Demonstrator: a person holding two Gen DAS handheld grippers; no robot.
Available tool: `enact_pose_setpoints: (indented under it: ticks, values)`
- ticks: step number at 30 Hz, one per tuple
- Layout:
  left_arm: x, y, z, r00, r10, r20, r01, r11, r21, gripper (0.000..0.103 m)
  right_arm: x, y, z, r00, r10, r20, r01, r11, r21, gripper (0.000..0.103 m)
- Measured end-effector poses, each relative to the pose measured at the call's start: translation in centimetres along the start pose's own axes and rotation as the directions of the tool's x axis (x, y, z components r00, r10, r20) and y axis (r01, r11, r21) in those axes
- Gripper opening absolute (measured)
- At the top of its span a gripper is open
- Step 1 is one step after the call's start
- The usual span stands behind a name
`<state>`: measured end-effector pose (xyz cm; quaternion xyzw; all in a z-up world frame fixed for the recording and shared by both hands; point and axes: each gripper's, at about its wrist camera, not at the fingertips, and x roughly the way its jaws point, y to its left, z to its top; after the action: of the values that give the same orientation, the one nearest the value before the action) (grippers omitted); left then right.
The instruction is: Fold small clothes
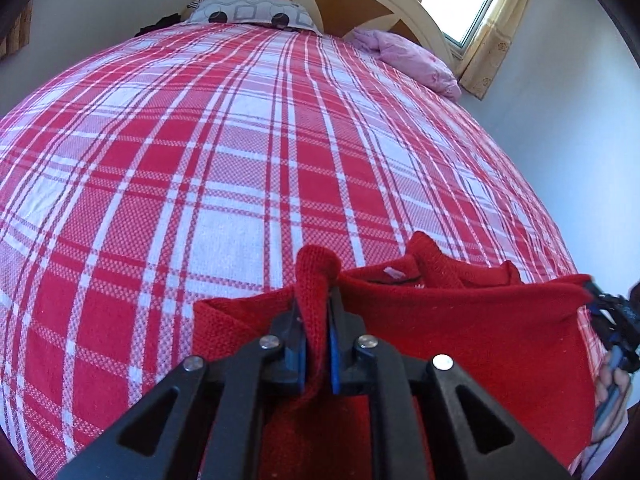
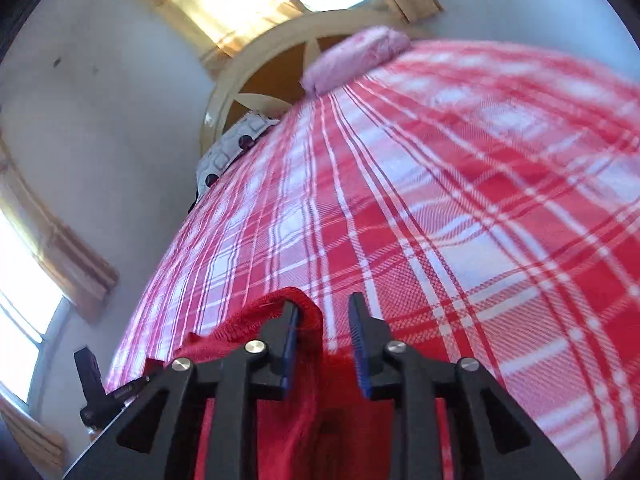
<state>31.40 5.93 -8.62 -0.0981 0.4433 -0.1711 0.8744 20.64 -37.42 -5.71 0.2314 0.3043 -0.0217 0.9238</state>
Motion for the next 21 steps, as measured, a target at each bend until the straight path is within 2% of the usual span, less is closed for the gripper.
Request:
enact_pose_setpoints:
  ticks: [2, 5, 9, 11, 13, 14, 15, 17, 18, 19, 21]
  values:
    - [0.2, 0.0, 0.3, 1.0, 0.003, 0.001, -0.003, 1.0, -0.001, 0.013, -1.4, 1.8, -0.4, 0.999, 0.011, 0.032, -0.008, 0.997, -0.073, 0.026]
    - [0.3, 0.3, 0.3, 1.0, -0.006, 0.003, 0.006, 1.0, -0.013, 0.013, -3.2, 2.7, 0.3, 0.995, 0.028, 0.097, -0.022, 0.998, -0.058, 0.026]
    - [0.3, 0.5, 0.3, 1.0, -0.018, 0.005, 0.018, 0.999, -0.031, 0.013, -3.0, 3.6, 0.8, 0.988, -0.068, 0.139, 0.082, 0.992, -0.094, 0.026]
    - [0.3, 0.6, 0.3, 1.0, -0.021, 0.006, 0.021, 0.999, -0.037, 0.013, -3.8, 2.4, 0.9, 0.979, -0.099, 0.178, 0.103, 0.995, -0.014, 0.026]
    - [0.3, 0.8, 0.3, 0.999, -0.032, 0.007, 0.033, 0.998, -0.049, 0.013, -4.3, -0.6, 1.3, 0.983, -0.051, 0.174, 0.023, 0.987, 0.161, 0.026]
    - [0.3, 1.0, 0.3, 0.999, -0.039, 0.007, 0.04, 0.998, -0.056, 0.013, -4.3, -1.4, 1.3, 0.985, -0.061, 0.162, 0.027, 0.978, 0.207, 0.026]
    - [0.3, 1.1, 0.3, 0.999, -0.045, 0.007, 0.046, 0.997, -0.061, 0.013, -4.5, -1.7, 1.2, 0.985, -0.09, 0.149, 0.059, 0.977, 0.204, 0.026]
    - [0.3, 1.2, 0.3, 0.998, -0.056, 0.008, 0.056, 0.996, -0.071, 0.013, -4.2, -0.1, 0.8, 0.986, -0.106, 0.129, 0.098, 0.993, 0.067, 0.026]
    - [0.4, 1.3, 0.3, 0.998, -0.06, 0.008, 0.06, 0.995, -0.075, 0.013, -3.7, 1.6, 0.3, 0.99, -0.1, 0.096, 0.104, 0.994, -0.039, 0.026]
    - [0.4, 1.2, 0.3, 0.998, -0.061, 0.009, 0.061, 0.995, -0.077, 0.013, -3.2, 2.5, -0.1, 0.994, -0.087, 0.069, 0.093, 0.992, -0.088, 0.026]
    - [0.3, 1.3, 0.3, 0.998, -0.063, 0.011, 0.063, 0.995, -0.081, 0.013, -1.5, 5.0, -1.2, 1.0, -0.015, -0.025, 0.01, 0.985, -0.175, 0.026]
